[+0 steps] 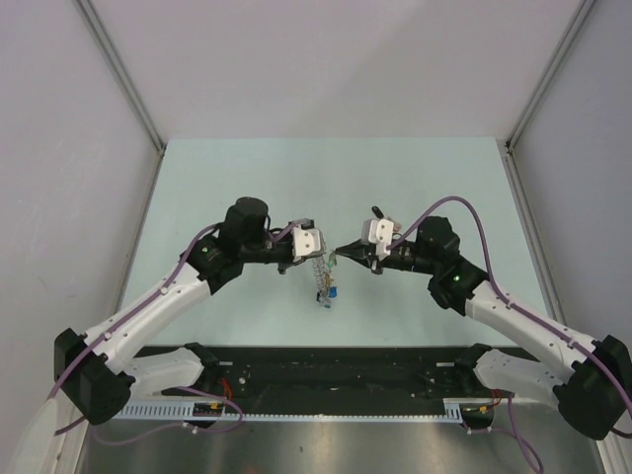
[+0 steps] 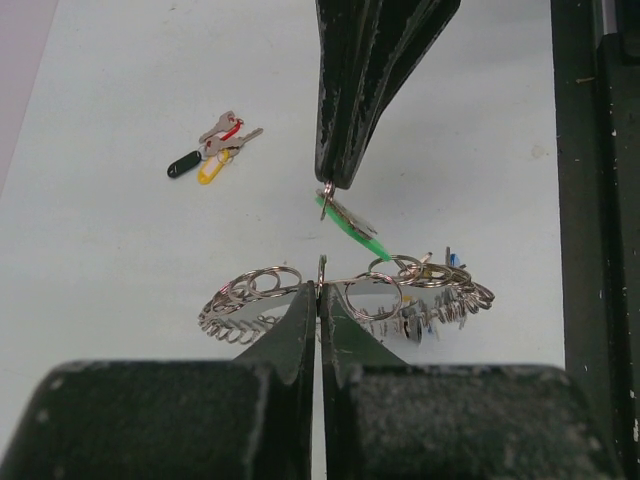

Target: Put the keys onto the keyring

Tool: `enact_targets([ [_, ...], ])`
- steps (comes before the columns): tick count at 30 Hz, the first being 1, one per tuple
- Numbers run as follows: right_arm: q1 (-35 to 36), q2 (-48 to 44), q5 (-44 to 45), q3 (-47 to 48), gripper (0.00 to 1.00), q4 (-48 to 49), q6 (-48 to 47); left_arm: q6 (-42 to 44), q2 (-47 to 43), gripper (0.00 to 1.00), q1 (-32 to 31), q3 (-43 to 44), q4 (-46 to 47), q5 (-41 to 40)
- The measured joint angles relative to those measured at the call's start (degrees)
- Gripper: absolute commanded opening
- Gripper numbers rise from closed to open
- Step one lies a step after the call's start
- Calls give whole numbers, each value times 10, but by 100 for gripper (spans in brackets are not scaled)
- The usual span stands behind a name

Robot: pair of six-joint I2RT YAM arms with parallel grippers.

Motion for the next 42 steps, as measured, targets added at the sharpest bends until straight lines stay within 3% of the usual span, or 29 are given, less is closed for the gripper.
enact_targets([
  [14,38,15,43,0,0,-33,-54,0,-1,0,-10,-3,-1,-10],
  [42,53,-5,77,2,0,-40,-62,0,-7,0,-14,-10,-2,-10],
])
